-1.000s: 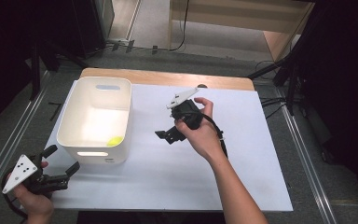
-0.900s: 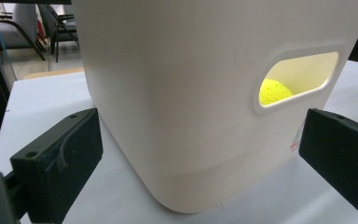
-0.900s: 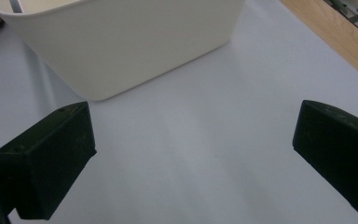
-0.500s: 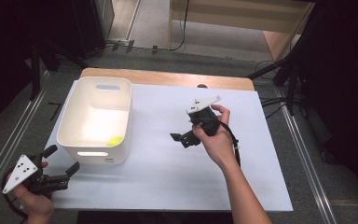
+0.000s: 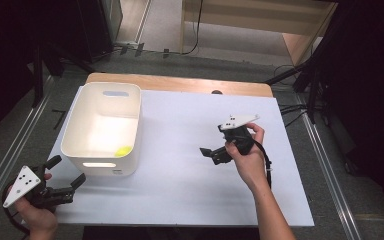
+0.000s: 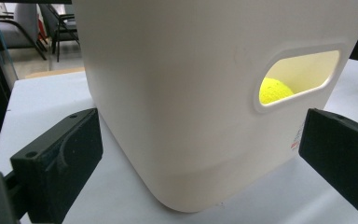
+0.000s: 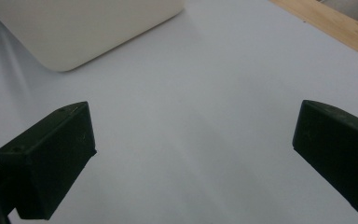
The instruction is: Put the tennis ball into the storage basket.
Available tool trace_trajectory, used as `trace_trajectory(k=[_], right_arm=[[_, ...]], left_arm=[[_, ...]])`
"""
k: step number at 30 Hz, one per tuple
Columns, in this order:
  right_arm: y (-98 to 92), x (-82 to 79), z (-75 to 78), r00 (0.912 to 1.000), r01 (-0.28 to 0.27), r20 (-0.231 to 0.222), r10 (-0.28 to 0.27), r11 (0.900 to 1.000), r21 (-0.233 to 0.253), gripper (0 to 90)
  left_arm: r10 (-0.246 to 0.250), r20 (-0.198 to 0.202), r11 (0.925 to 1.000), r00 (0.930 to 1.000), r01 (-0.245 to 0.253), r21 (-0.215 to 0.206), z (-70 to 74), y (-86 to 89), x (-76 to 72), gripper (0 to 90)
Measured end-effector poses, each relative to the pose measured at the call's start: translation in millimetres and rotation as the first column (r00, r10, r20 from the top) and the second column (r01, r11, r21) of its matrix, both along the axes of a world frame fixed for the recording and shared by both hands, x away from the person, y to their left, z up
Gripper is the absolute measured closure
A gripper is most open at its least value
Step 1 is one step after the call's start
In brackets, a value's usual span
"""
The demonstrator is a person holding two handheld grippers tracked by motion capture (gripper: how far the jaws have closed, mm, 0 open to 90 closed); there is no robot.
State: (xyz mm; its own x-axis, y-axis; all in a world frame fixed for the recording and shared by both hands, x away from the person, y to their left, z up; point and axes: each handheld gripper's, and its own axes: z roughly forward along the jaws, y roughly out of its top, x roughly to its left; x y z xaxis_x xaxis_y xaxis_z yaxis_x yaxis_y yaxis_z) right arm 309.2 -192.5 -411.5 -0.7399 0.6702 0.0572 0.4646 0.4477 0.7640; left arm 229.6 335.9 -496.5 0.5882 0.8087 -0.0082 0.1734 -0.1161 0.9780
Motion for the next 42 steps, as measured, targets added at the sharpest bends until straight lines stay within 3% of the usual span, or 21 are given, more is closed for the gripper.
trace_trajectory(k=[26, 42], right_arm=[[-58.0, -31.6, -34.6, 0.9956, 0.09, 0.019, -0.092, 0.993, 0.078, 0.0], [-94.8, -54.7, -60.2, 0.9867, 0.152, 0.038, -0.158, 0.979, 0.138, 0.0]], left_arm=[[0.008, 0.001, 1.0, 1.0, -0.008, 0.003, -0.2, -0.5, -0.2, 0.0], [0.009, 0.0, 0.9999, 1.0, -0.009, 0.012, -0.3, -1.7, -0.8, 0.0]])
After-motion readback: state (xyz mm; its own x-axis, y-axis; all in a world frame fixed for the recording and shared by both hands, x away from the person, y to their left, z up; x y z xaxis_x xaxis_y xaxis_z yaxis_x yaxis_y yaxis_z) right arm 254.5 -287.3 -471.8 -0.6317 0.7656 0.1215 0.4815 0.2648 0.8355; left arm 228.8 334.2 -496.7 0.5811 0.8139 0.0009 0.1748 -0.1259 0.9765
